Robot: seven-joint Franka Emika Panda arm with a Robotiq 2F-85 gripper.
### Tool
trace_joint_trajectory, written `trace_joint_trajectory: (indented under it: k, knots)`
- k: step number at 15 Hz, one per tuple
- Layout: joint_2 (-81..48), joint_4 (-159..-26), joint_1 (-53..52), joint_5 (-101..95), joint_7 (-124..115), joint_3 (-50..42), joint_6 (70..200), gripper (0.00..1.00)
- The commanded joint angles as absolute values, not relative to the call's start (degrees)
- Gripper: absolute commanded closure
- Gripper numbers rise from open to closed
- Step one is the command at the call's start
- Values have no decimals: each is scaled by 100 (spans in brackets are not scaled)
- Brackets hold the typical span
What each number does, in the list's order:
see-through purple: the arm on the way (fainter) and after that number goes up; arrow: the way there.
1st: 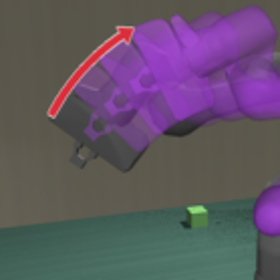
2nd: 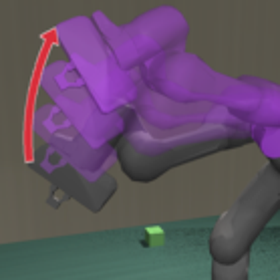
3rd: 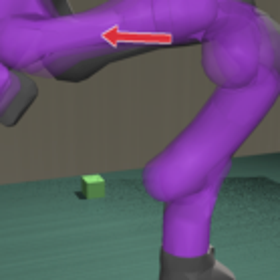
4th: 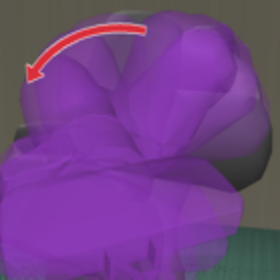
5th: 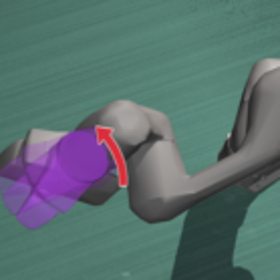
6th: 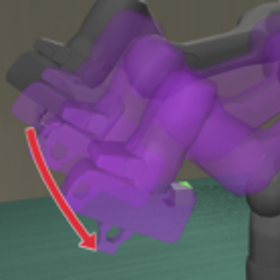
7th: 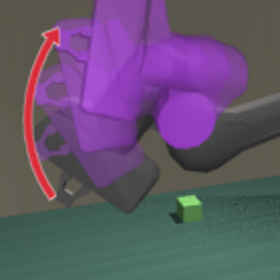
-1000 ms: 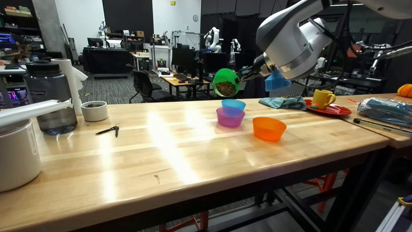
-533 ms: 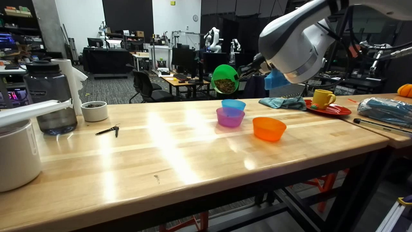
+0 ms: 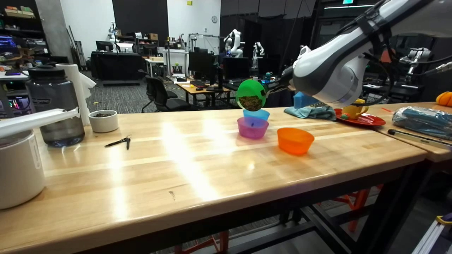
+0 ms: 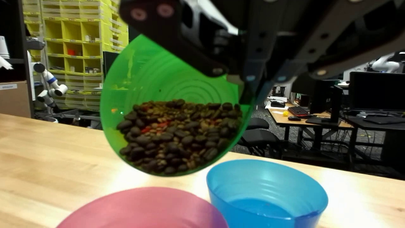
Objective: Pour some of the contents of the green bowl into the purple bowl
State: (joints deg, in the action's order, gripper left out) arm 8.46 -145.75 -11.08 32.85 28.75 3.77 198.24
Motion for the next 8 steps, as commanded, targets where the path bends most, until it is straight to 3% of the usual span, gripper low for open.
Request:
trace_joint_trajectory:
  k: [1, 4, 6, 8]
  knots:
    - [988, -14730, -1251, 2919, 2611, 87, 19817, 99]
    - [1055, -14782, -1479, 2581, 2325, -183, 19729, 99]
    - [1102, -14875, -895, 1656, 1537, 242, 19633, 99]
    - [1039, -14929, -1422, 1570, 1427, -245, 19927, 99]
